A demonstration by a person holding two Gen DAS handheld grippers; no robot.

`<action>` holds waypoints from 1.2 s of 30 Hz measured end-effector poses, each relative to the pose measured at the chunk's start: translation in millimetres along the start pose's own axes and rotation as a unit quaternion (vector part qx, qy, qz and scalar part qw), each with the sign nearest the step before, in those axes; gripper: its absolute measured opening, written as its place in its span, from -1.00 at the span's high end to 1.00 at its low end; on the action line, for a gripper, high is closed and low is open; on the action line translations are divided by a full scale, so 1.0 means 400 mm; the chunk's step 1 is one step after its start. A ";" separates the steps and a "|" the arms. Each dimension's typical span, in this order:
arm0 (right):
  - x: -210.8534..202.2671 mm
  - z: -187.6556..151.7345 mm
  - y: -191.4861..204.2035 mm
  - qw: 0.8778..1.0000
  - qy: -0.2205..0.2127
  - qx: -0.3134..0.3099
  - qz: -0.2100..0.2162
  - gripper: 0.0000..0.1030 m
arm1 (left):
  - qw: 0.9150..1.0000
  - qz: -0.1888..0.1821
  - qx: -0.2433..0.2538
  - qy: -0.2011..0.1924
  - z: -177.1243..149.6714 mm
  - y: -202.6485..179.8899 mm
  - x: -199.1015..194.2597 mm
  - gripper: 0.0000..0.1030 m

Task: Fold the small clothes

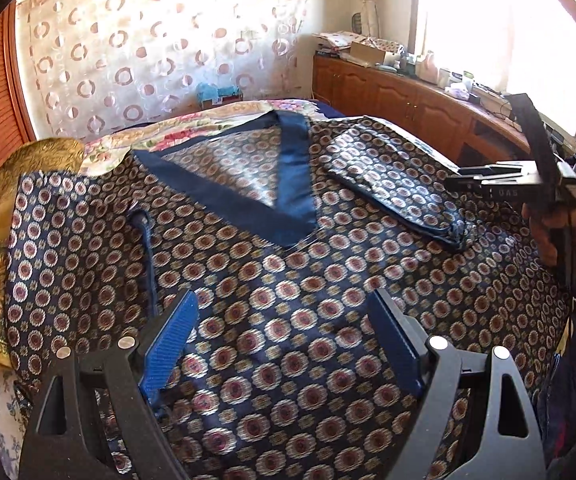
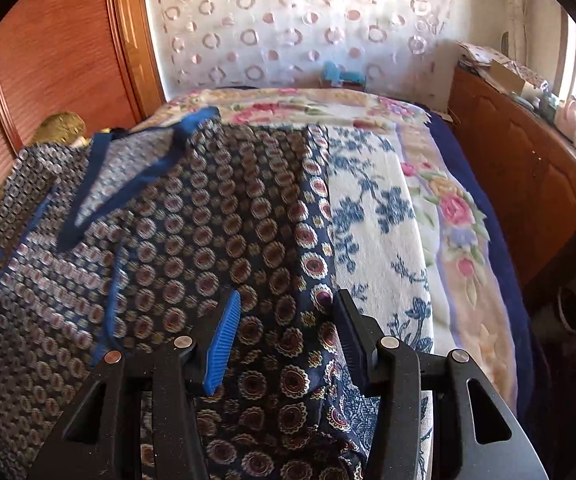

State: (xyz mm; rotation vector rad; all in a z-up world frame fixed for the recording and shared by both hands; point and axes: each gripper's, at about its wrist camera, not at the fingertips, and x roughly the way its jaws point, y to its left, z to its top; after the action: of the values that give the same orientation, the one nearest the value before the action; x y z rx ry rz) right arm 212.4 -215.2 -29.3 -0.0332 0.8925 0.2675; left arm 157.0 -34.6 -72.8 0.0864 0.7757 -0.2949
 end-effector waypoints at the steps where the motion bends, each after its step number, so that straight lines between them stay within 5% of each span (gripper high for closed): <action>1: 0.012 -0.005 0.000 1.000 0.004 -0.001 -0.004 0.02 | 1.000 -0.001 -0.003 0.002 -0.003 0.009 0.000 -0.69; 14: 0.045 -0.017 0.004 1.000 0.003 -0.005 -0.015 -0.57 | 0.999 0.014 -0.037 -0.006 -0.004 0.145 -0.054 -0.69; 22: 0.040 -0.017 0.000 1.000 0.004 -0.006 -0.013 -0.61 | 0.996 0.069 -0.051 -0.024 0.050 0.288 -0.111 -0.69; 31: 0.039 -0.018 0.001 1.000 0.005 -0.007 -0.014 -0.64 | 0.994 0.067 -0.083 -0.033 0.099 0.399 -0.109 -0.69; 36: 0.040 -0.016 -0.001 1.000 0.008 -0.012 -0.010 -0.64 | 0.994 0.070 -0.077 -0.019 0.128 0.433 -0.076 -0.47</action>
State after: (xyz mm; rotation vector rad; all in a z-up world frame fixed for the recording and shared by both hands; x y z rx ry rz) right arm 217.1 -213.1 -45.6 -0.0671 0.9039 0.2589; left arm 221.9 128.4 -20.2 -0.0106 0.7473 -0.1037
